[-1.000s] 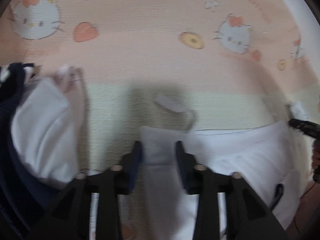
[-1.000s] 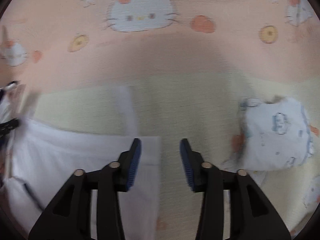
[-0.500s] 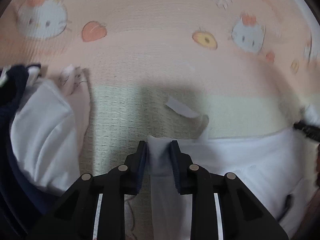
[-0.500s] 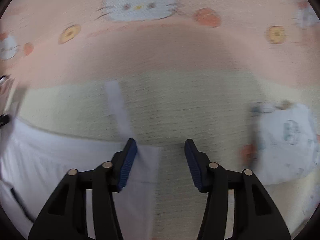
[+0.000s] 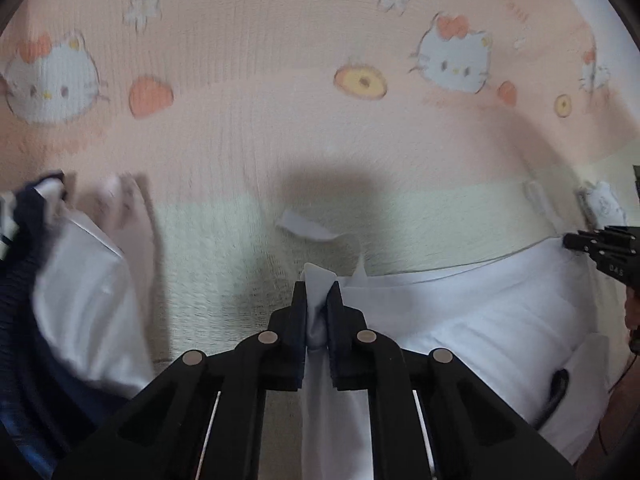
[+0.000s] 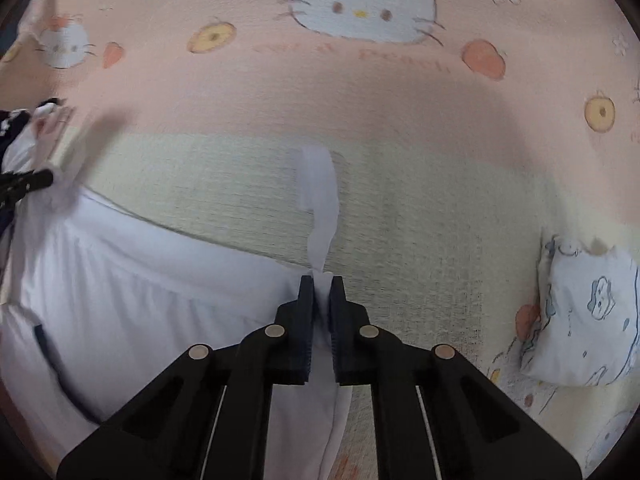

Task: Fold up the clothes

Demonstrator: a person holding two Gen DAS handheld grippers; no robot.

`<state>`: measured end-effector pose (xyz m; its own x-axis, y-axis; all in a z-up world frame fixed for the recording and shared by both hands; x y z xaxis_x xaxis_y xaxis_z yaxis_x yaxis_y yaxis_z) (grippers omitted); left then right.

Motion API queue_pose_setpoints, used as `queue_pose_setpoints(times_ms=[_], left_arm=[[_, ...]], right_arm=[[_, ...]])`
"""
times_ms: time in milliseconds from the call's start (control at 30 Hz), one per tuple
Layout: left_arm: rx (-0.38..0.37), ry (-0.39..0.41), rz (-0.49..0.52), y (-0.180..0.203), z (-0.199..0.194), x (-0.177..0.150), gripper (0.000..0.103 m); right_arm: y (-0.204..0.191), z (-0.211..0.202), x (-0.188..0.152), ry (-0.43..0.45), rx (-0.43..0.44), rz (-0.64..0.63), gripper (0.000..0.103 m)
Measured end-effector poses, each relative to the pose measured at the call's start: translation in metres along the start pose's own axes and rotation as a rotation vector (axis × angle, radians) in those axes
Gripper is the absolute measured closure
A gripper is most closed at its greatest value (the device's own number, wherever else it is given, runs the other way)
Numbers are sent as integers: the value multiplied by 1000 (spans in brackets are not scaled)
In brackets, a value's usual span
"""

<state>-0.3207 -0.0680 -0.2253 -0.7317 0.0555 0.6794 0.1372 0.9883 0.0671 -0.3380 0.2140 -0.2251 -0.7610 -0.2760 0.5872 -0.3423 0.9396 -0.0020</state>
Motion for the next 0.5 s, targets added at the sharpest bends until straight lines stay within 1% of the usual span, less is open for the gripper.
queue_pose_setpoints(times_ms=[167,267,367,400,500], left_arm=[[-5,30,42,6,-40,10,94],[-24,56,65,15,-74,8,94],[-47,82,85,24,-110,2,94],[-52,83,89,26,-120,-5,94],[-59,66,105,30,-147,-33,94]], right_arm=[[-17,-52,8,64,73,29,97],[-27,-84,11,102,116,45,97],[-42,-127,-5,136,140,38,97],[-46,-142,-12,149,144,43,97],[-48,-165,-36,167,137,67,97]])
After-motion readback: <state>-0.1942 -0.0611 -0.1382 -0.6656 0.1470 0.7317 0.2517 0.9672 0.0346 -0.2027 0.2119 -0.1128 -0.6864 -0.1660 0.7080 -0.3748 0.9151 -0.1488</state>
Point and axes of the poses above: each gripper's, at about its wrist camera, not at the fingertips, and z roughly the way its jaws point, y to its right, x to its top, the point moved 9 cm from there along z, roughly the way its jaws point, and after that the axes turned 13 degrees about y, right-handed, at the moved point
